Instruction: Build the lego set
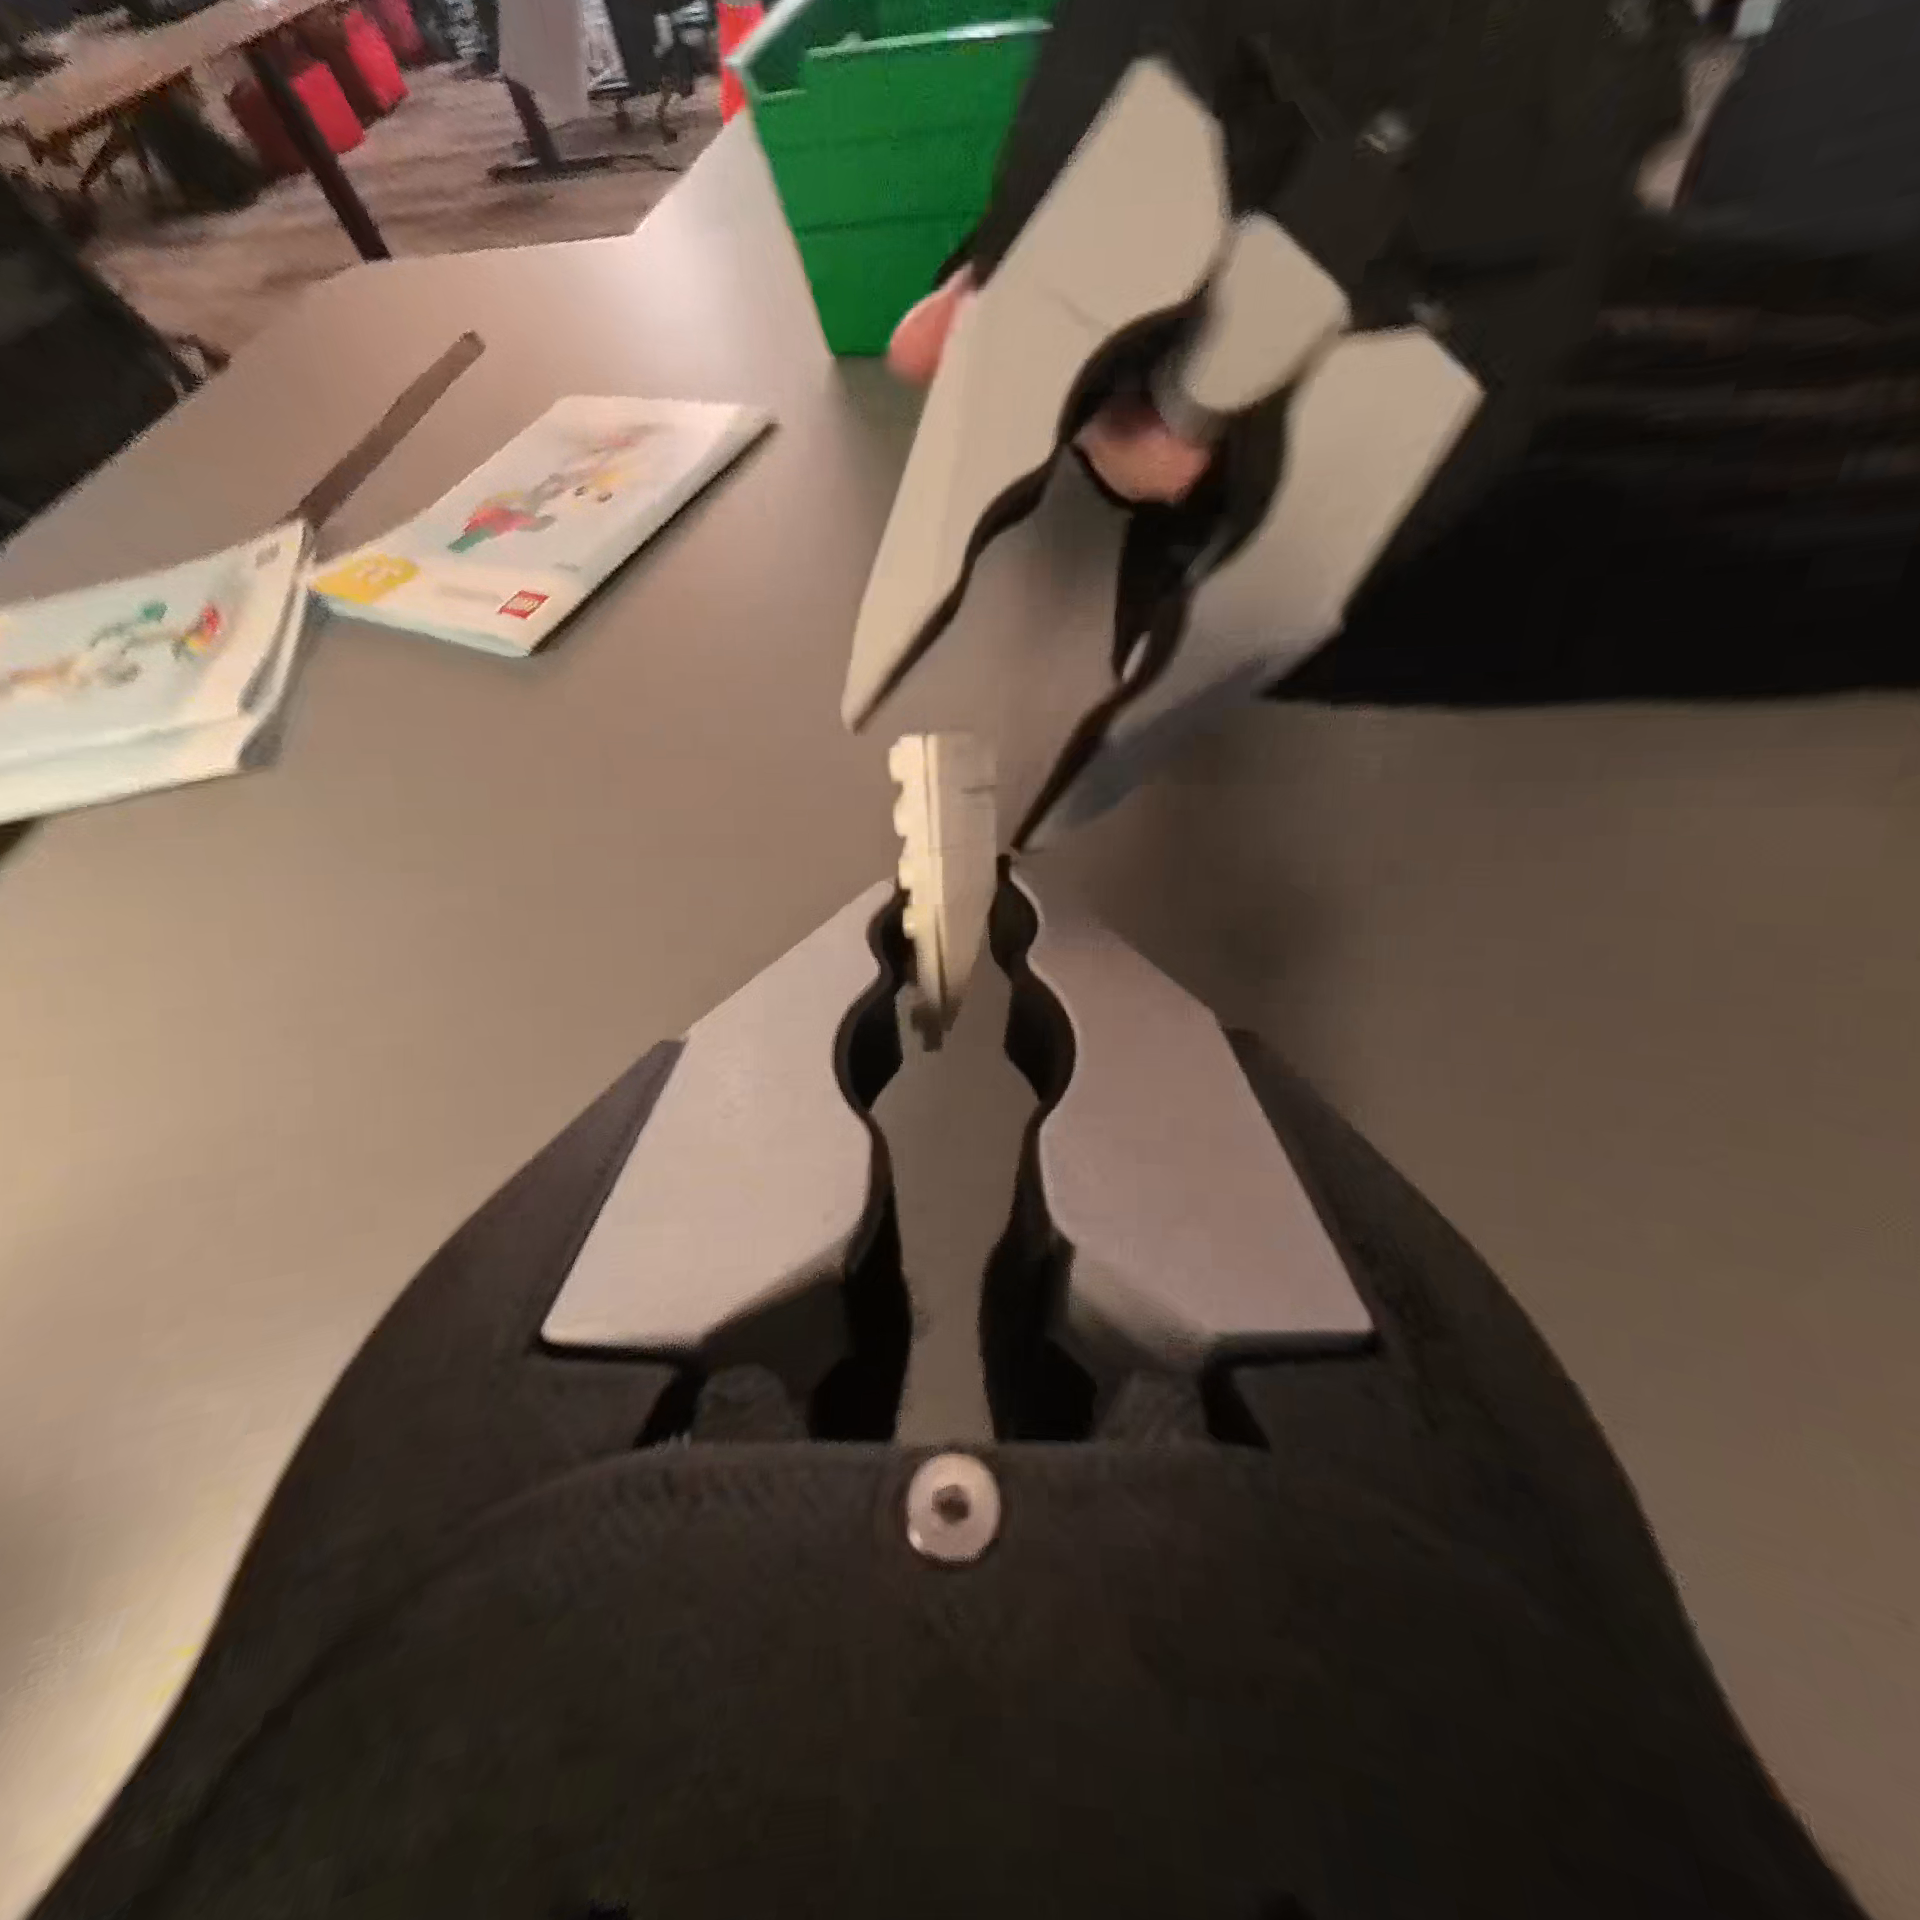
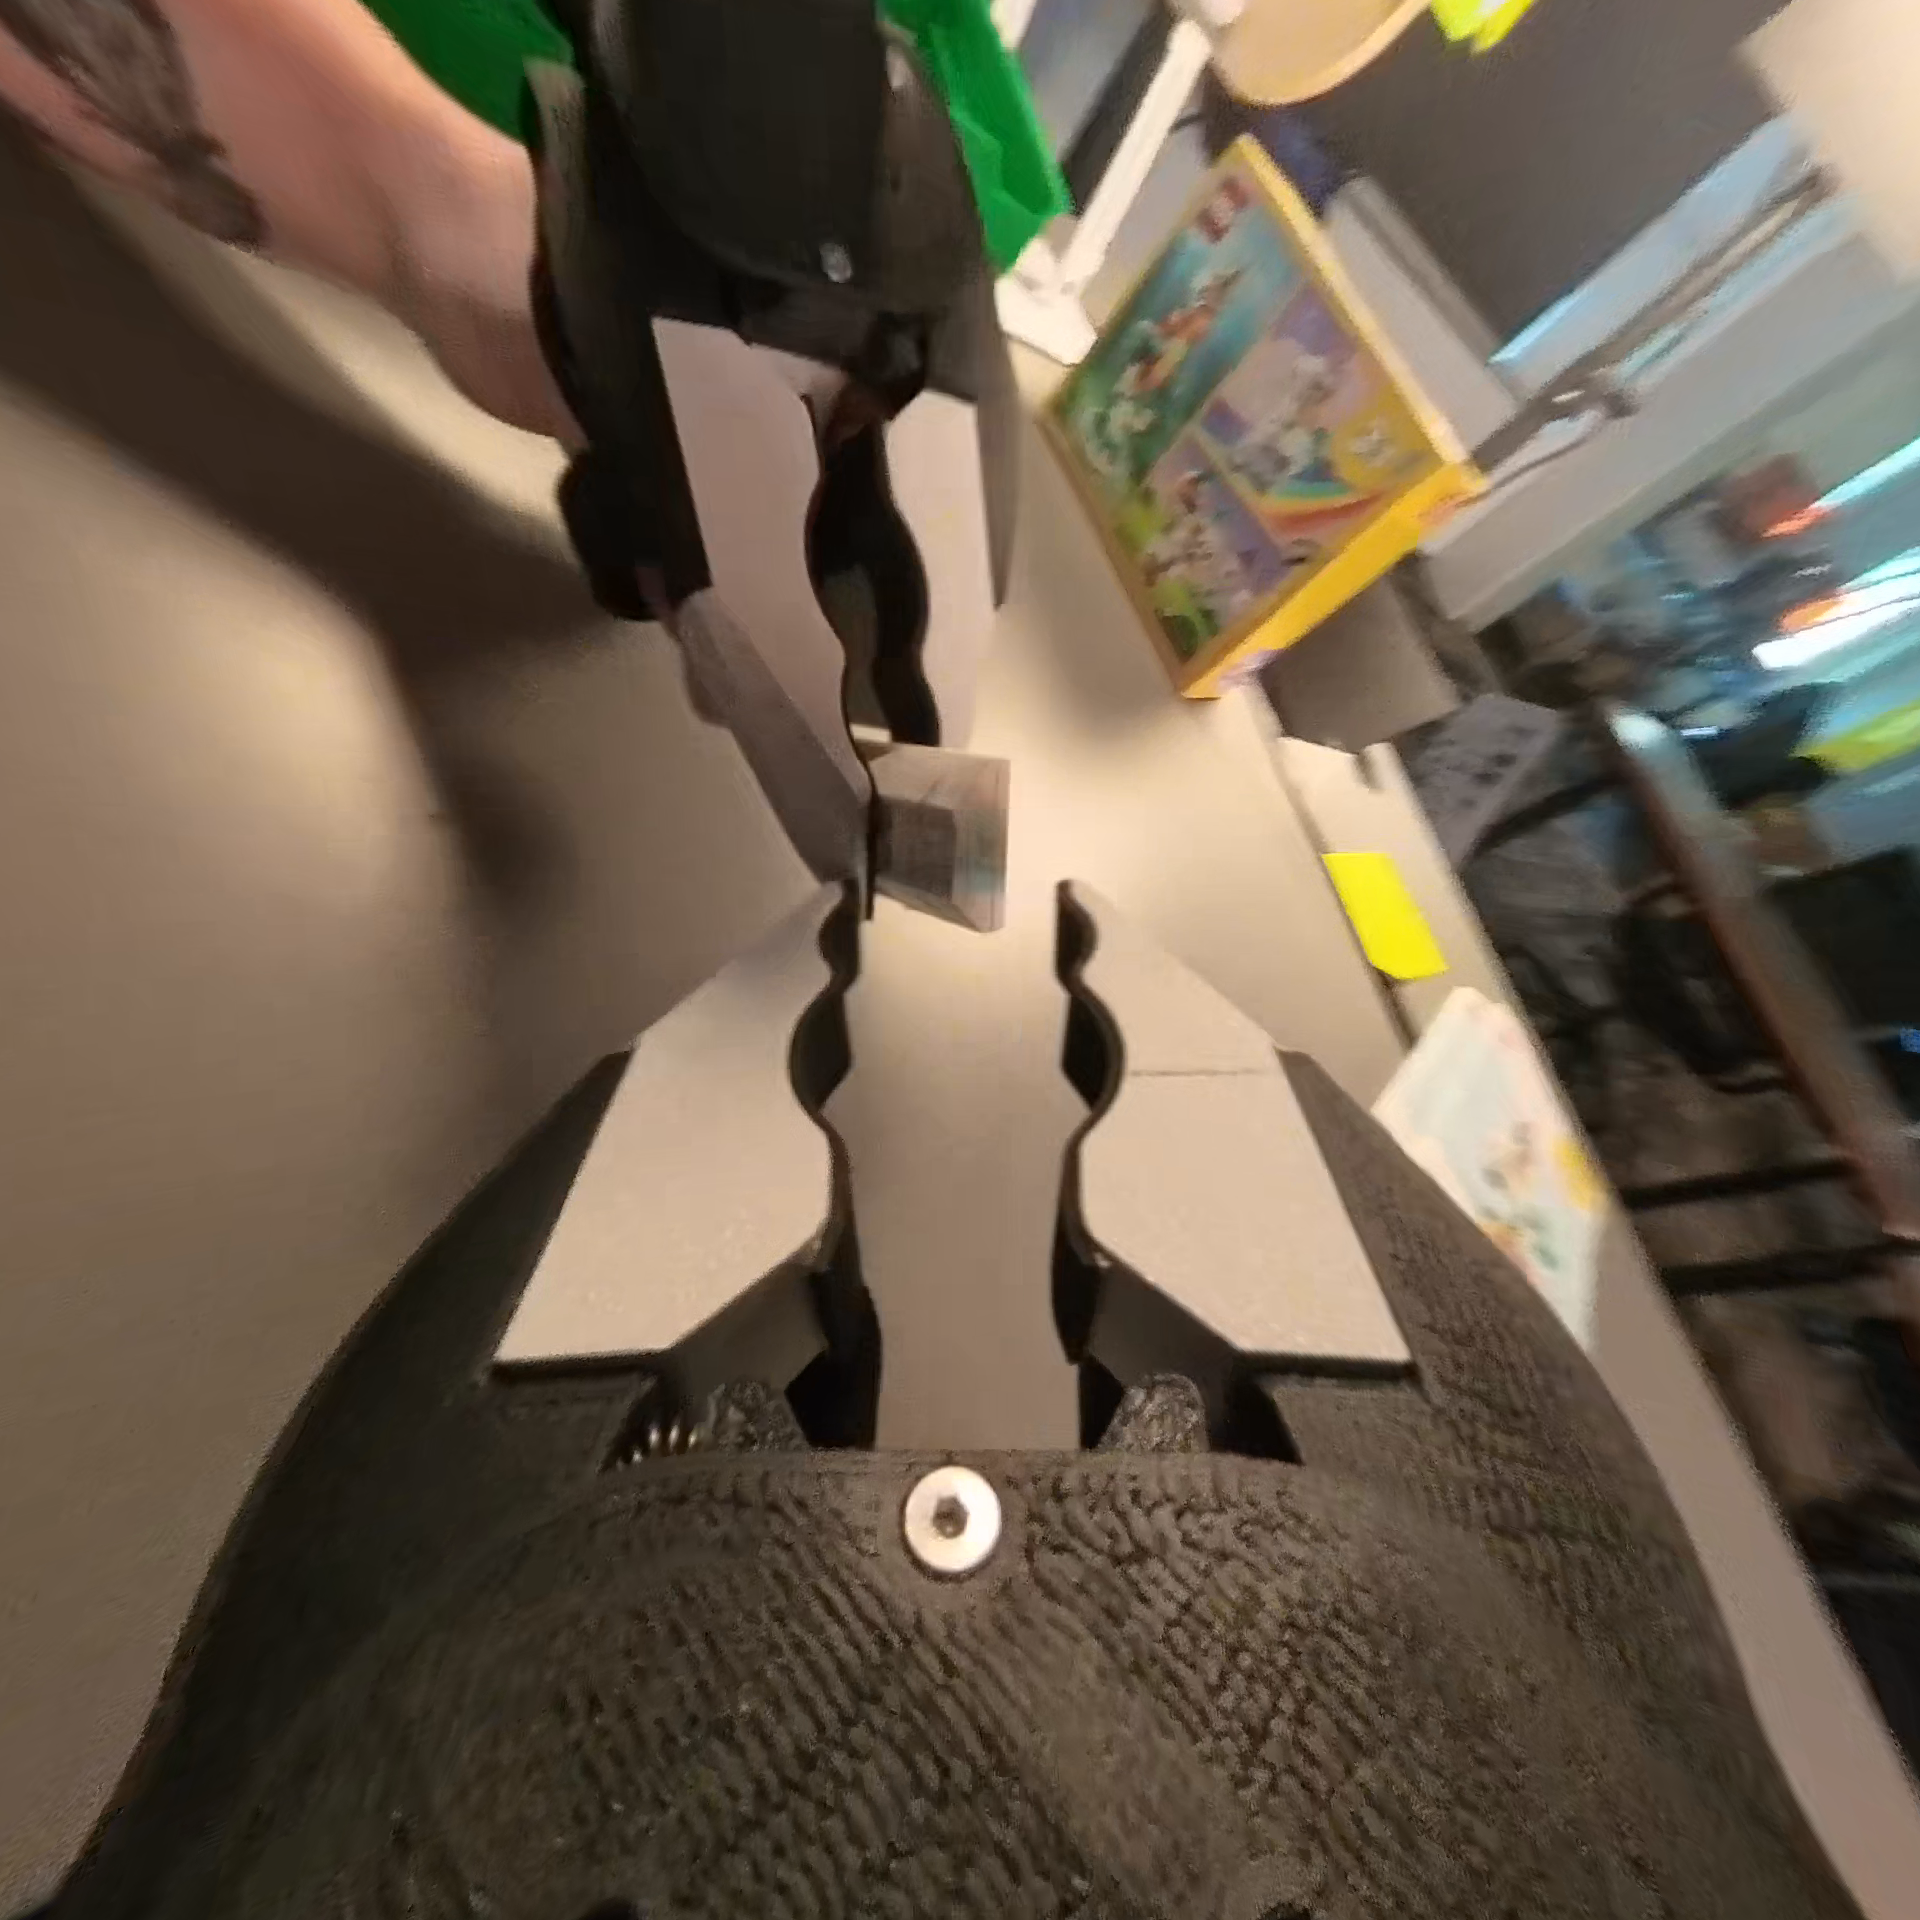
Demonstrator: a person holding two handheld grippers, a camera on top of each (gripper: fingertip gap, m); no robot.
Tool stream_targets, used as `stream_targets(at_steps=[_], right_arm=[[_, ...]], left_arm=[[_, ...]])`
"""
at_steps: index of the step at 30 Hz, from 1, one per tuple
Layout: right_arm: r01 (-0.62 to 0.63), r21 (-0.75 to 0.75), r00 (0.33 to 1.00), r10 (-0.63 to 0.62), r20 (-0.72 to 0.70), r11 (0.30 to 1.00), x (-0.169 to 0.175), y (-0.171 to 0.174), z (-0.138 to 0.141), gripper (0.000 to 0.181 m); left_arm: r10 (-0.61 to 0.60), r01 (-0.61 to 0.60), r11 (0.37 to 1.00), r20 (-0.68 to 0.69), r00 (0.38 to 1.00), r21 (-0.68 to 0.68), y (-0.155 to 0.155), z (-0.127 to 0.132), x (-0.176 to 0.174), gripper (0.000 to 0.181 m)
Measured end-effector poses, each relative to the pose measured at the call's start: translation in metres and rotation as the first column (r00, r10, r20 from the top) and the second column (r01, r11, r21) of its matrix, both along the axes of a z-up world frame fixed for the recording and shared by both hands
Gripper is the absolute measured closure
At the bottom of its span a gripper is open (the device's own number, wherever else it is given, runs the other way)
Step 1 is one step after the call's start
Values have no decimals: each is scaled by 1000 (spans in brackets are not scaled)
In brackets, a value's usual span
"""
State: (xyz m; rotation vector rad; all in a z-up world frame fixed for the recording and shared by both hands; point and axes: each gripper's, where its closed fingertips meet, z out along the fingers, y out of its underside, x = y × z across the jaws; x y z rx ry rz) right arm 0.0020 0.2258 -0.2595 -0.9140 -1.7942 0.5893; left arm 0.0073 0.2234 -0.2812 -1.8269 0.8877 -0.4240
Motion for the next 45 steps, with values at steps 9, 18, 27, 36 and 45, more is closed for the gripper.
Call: stream_targets(at_steps=[9,18,27,36,45], right_arm=[[152,322,986,-167,17,934,-21,8,-13,116],[224,291,972,-235,1,930,-25,13,-13,128],[388,582,910,-397,-120,714,-31,33,-2,128],[421,746,897,-358,-259,516,-37,37,12,127],[423,818,902,-264,-341,389,-38,34,22,126]], left_arm=[[-28,130,971,442,897,-201,-5,18,3,168],[13,89,975,451,892,-205,-1,16,3,169],[158,39,954,606,779,-298,12,20,-6,162],[175,70,946,679,713,-317,14,27,-10,159],[187,100,941,742,644,-324,17,33,-12,159]])
